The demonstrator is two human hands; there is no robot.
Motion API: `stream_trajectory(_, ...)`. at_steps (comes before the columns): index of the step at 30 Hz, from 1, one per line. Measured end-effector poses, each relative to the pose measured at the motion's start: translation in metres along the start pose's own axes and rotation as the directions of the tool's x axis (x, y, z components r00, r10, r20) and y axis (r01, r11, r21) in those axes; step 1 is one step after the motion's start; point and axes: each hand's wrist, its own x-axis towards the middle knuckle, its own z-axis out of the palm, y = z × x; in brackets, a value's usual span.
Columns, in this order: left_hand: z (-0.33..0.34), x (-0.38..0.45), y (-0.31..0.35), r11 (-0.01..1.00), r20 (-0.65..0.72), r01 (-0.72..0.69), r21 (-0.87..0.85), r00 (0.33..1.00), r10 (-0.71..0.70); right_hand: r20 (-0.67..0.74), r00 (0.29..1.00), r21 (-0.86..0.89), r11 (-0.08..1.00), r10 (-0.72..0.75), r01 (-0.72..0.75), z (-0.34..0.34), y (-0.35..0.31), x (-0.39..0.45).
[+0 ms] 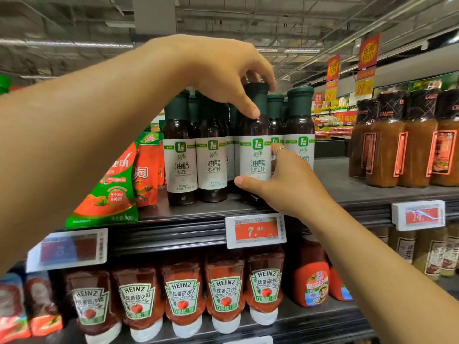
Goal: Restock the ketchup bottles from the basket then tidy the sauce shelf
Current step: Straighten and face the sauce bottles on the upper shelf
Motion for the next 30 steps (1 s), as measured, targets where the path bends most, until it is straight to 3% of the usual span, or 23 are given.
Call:
stream_trajectory(6, 0.005, -0.006, 0.005, 0.997, -0.073, 0.027, 0.072, 0.997, -0.022, -0.016, 0.999, -0.086, 0.996, -0.028, 0.026, 0.0, 0.003, -0.005)
stream_trajectory(9, 0.005, -0.02, 0.006, 0.993, -0.181, 0.083, 0.087, 0.981, -0.066, -0.07, 0.994, -0.17, 0.983, -0.089, 0.076, 0.001, 0.007, -0.012)
stream_trajectory(13, 0.009, -0.054, -0.001, 0.975, -0.373, 0.217, -0.054, 0.901, -0.221, -0.081, 0.992, -0.175, 0.981, -0.101, 0.085, 0.0, 0.009, -0.009)
stream_trajectory(17, 0.033, -0.086, 0.0, 0.902, -0.442, 0.373, -0.217, 0.786, -0.432, -0.05, 0.994, -0.165, 0.983, -0.093, 0.084, 0.001, 0.009, -0.002)
stream_trajectory(21, 0.071, -0.116, 0.01, 0.809, -0.461, 0.457, -0.37, 0.666, -0.587, -0.031, 0.995, -0.125, 0.988, -0.091, 0.087, 0.003, 0.01, 0.002)
stream_trajectory(25, 0.107, -0.126, 0.018, 0.733, -0.401, 0.488, -0.475, 0.622, -0.673, -0.013, 0.995, -0.106, 0.99, -0.099, 0.097, 0.004, 0.013, 0.005)
stream_trajectory(30, 0.13, -0.128, 0.017, 0.681, -0.335, 0.573, -0.456, 0.598, -0.728, 0.021, 0.996, -0.079, 0.992, -0.092, 0.094, 0.005, 0.016, 0.011)
